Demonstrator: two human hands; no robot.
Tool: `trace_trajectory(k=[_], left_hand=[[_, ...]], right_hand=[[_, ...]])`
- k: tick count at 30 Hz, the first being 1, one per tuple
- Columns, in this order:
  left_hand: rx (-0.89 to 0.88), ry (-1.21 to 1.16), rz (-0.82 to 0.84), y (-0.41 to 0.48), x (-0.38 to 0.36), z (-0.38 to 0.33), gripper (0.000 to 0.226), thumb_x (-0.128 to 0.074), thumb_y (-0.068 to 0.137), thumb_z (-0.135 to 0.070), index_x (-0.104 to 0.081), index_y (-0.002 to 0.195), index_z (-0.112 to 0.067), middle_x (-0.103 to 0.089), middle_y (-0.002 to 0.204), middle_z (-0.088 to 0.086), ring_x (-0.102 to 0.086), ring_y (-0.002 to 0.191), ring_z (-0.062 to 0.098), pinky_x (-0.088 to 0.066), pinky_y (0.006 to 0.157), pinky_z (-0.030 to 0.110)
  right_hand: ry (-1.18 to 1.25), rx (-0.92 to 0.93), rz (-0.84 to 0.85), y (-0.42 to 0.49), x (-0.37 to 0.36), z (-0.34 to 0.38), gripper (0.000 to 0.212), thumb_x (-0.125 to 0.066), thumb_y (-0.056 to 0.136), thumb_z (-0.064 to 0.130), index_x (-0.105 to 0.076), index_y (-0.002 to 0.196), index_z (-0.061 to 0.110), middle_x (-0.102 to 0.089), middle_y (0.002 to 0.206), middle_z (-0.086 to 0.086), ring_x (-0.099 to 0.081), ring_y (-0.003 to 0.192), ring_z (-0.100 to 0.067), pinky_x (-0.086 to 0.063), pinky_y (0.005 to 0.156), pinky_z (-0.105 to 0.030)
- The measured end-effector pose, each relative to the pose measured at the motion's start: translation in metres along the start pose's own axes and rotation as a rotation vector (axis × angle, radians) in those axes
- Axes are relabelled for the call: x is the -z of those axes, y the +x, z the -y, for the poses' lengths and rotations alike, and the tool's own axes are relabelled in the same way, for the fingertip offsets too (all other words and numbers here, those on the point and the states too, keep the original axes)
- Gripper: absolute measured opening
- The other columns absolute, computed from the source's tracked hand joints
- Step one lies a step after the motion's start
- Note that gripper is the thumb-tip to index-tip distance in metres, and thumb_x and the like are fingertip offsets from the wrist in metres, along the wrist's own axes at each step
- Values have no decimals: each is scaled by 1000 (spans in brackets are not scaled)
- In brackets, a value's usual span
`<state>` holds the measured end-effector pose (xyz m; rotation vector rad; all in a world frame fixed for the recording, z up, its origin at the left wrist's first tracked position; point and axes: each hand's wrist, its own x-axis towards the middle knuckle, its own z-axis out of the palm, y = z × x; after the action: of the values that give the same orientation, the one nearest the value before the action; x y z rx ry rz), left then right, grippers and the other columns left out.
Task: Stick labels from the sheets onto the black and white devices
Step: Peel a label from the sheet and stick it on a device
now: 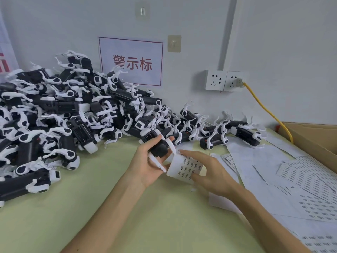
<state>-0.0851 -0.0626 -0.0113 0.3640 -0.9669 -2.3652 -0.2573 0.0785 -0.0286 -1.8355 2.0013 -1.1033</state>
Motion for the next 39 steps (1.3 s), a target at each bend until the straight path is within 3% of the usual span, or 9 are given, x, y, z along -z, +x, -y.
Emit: trace_trajectory(k=[3,7,10,15,21,25,31,35,39], left_hand=[[-36,94,-29,-1,-5,7,21,-73,79,-27,-81,88,-10,-75,107,11,-72,101,26,-47,101,47],[-52,86,-76,-3,-10,13,15,-72,74,-25,-82,74,-14,-77,105,10,-74,90,21,-51,93,44],[-63,82,-84,-2,-9,14,10,-72,73,-23,-80,71,-17,-77,107,12,-74,87,21,-59,80,41],[-73,69,-108,-1,-9,14,17,-69,83,-21,-80,70,-19,-77,102,14,-74,86,21,-60,78,38],[-64,78,-121,-3,-10,14,14,-70,81,-19,-79,70,-17,-76,101,16,-74,84,22,-61,71,40],[-45,178,-95,-4,-15,18,13,-71,74,-22,-78,68,-13,-76,93,12,-72,79,19,-61,77,37],[-130,441,-116,-7,-23,27,53,-75,68,-19,-65,118,-2,-73,99,12,-71,86,19,-57,75,34],[-231,582,-83,-10,-27,33,51,-76,67,-26,-64,115,-15,-76,102,15,-73,93,25,-48,87,41],[-295,656,-67,-13,-29,37,56,-78,59,-42,-63,111,-28,-76,102,14,-69,105,35,-43,66,30]], right_hand=[[-38,-9,67,0,0,2,64,-67,83,14,-56,144,30,-58,139,11,-56,123,-5,-46,104,-27],[-44,-8,38,2,-3,1,39,-62,100,38,-63,137,30,-60,137,20,-54,124,5,-41,105,-20],[-17,-42,-82,5,-7,1,24,-59,103,27,-73,123,29,-68,120,20,-60,107,2,-46,90,-22],[13,-38,-154,6,-4,0,12,-75,92,23,-76,103,26,-73,104,19,-66,102,1,-52,95,-27],[23,-55,-147,5,-7,3,24,-81,86,22,-68,87,41,-73,91,21,-67,95,8,-51,81,-12],[-3,-53,-185,4,-8,2,15,-78,85,20,-70,82,32,-70,88,26,-67,90,6,-47,71,-9],[-8,-58,-197,4,-9,5,7,-76,83,14,-75,85,20,-74,82,13,-69,85,-2,-52,78,-16],[21,-61,-176,2,-8,7,10,-76,82,10,-78,83,19,-75,78,11,-69,80,-2,-50,74,-13],[126,-139,-166,3,-5,6,10,-75,84,11,-79,76,16,-74,72,3,-66,70,-8,-49,68,-21]])
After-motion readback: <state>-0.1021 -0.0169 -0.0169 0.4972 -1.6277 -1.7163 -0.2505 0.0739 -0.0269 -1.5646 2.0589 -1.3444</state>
